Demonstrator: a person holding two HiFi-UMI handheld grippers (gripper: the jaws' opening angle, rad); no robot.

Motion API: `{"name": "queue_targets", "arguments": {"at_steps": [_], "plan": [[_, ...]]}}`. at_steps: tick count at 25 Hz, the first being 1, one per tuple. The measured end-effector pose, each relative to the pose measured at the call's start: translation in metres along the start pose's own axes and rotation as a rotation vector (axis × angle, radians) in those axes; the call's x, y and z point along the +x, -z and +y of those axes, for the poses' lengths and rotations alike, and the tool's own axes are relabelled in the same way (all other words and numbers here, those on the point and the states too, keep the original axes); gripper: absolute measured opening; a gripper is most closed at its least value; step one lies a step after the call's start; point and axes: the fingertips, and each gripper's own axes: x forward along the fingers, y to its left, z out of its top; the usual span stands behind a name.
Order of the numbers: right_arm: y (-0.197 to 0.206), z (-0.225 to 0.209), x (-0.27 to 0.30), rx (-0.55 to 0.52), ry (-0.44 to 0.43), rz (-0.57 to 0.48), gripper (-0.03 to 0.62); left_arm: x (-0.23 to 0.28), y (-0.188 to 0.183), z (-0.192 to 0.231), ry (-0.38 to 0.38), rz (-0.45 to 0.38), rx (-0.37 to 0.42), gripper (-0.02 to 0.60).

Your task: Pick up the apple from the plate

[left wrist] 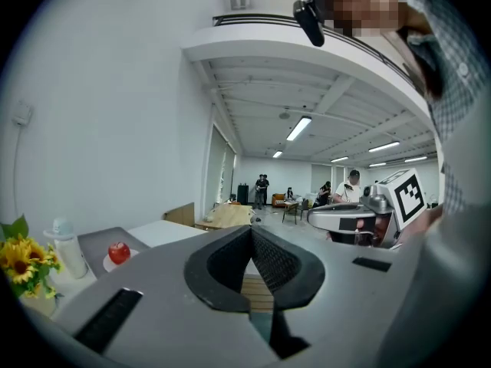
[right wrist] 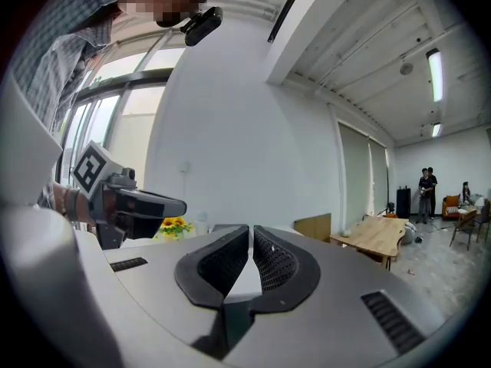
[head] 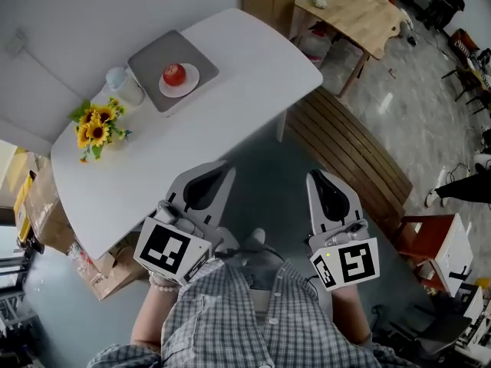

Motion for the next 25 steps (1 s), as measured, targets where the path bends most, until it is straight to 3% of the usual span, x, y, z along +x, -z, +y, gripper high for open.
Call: {"name": "queue_targets", "arguments": {"at_steps": [5,19,25], "plan": [[0.015,-0.011,0.019,0.045,-0.044,0.025,0.032,0.009,0.013,0.006,-0.046,0.061,-0.018,0.009],[0.007,-0.043,0.102,0.012,-0.102,0.028,0.032,0.06,-0.001,0.075,-0.121,0.005,-0.048,0.009],[-0.01,-0.033,0.152,-0.005,-0.167,0.022,0.032,0.066,-0.006,0.126,-0.182,0.009,-0.078,0.009]]}}
